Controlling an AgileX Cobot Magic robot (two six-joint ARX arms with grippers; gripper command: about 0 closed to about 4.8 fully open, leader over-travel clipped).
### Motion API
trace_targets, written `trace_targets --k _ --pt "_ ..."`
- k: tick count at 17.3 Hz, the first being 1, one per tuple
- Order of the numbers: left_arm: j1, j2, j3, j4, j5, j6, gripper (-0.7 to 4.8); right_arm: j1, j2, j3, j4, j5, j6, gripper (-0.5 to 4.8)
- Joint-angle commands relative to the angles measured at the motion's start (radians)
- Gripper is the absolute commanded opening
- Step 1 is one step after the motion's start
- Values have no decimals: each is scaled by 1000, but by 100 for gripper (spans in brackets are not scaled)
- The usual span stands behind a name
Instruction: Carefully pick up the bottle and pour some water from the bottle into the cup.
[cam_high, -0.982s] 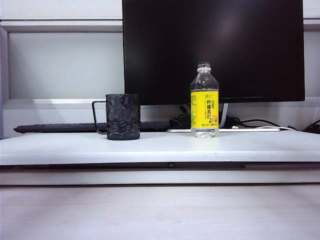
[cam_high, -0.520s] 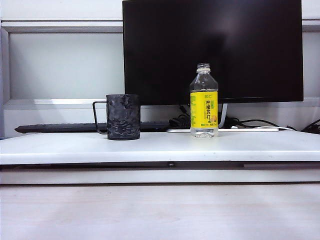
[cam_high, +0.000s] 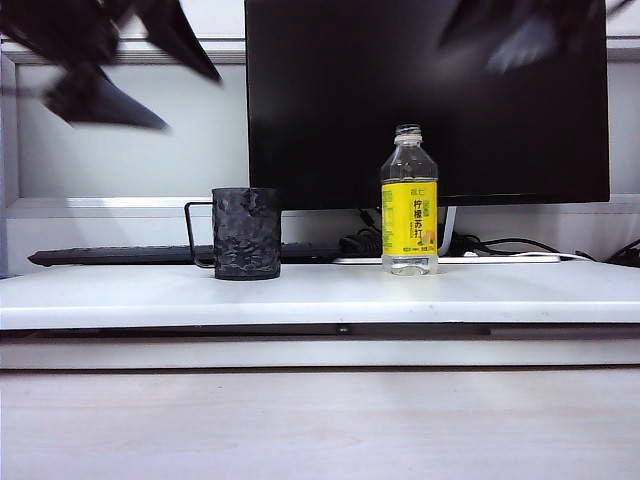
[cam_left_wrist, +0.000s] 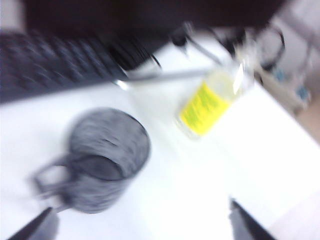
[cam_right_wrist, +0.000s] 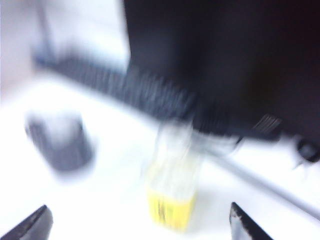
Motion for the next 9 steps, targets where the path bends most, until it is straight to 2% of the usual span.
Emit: trace_targets --k 1,2,4,9 --pt "-19 75 2 23 21 31 479 65 78 3 15 53 -99 463" --pt "-21 85 2 23 11 31 479 78 106 3 16 69 -99 479" --pt "-21 85 3 20 40 68 479 91 164 3 14 80 -99 479" --pt "-21 85 2 11 14 93 479 93 222 3 69 151 -97 479"
